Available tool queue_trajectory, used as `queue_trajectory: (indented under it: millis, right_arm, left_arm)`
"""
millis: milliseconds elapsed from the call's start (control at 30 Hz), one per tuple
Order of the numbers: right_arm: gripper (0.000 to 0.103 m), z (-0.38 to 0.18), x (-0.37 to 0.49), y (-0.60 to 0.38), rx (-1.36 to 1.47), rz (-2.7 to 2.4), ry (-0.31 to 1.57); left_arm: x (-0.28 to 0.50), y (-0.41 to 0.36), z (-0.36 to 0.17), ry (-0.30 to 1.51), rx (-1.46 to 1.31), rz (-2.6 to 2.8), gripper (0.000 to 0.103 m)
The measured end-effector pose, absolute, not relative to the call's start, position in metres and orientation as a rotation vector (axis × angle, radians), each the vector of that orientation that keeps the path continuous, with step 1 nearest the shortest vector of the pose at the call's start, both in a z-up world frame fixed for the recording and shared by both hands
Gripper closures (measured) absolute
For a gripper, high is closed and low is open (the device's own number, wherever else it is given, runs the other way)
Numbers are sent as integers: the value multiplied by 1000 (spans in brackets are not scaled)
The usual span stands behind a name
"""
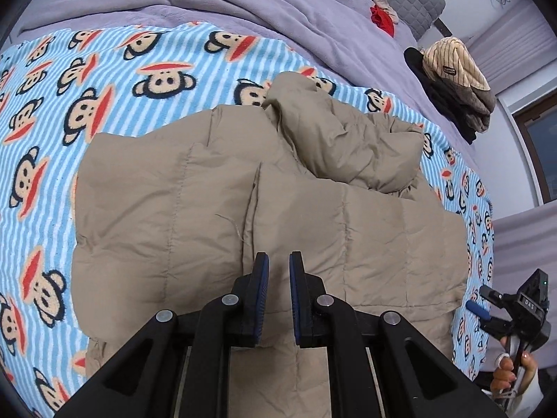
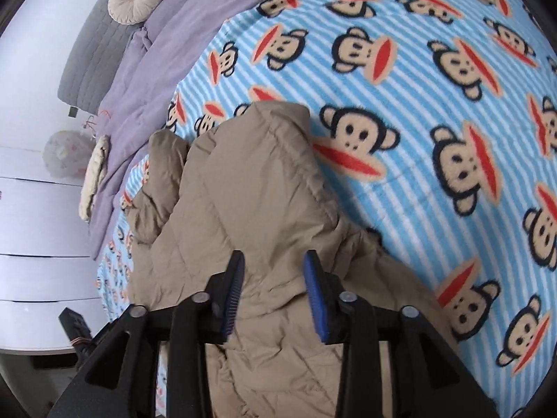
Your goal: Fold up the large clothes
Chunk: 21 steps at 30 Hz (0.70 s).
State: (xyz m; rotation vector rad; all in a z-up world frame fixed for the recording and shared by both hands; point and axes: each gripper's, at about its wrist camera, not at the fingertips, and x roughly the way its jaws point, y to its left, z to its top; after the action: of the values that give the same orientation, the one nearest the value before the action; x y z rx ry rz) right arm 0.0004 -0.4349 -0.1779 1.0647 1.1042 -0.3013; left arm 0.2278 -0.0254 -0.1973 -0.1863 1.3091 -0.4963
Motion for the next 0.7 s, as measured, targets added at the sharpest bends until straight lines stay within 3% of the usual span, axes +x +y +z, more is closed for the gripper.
queue_trajectory:
  millis: [67, 167, 267, 400, 633, 700]
  right_arm:
    - [37, -192, -6, -426, 1147, -247, 1118]
    - [38, -209, -3, -418, 1159, -278, 1143]
    - [94, -222, 3, -422, 1107, -377, 1157]
    - [93, -231, 4, -431, 1089, -445, 1230]
    - [91, -167, -1, -420, 965, -301, 1190]
    - [84, -148, 10, -416, 935, -247, 1162]
  left_arm:
    - [229, -30, -198, 1308, -188, -503, 91]
    - [228, -42, -203, 1295, -123, -496, 91]
    - [221, -59, -232, 1368, 45, -471, 91]
    - [207, -62, -243, 1408, 131, -461, 91]
    - [210, -31, -171, 1254, 50, -464, 91]
    - [218, -24, -151, 1215, 23, -474, 91]
